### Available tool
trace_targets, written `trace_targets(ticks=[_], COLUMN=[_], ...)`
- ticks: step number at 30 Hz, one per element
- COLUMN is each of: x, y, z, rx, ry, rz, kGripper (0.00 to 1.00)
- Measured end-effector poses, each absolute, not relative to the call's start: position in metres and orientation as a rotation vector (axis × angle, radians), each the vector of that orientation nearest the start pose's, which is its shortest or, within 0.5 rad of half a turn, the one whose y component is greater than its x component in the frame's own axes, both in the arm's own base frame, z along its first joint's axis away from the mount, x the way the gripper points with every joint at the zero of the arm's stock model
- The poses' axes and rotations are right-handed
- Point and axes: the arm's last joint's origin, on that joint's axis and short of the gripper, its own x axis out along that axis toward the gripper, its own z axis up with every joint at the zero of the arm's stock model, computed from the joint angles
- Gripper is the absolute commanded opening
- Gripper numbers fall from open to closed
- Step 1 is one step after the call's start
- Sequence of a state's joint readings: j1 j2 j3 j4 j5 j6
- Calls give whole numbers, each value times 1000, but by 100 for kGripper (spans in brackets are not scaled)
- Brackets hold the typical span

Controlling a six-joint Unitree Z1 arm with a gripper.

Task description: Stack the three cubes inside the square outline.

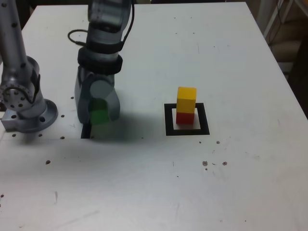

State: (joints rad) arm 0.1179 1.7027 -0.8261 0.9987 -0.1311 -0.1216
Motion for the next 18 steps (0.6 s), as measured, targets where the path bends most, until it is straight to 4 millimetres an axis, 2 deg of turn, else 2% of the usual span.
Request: trace_targets(ticks=[7, 18], x=[206, 231], y=[23, 25], z=[229, 264], rx=[-216, -135], ry=[1882, 1874], rz=[156, 88], kGripper=[28, 28])
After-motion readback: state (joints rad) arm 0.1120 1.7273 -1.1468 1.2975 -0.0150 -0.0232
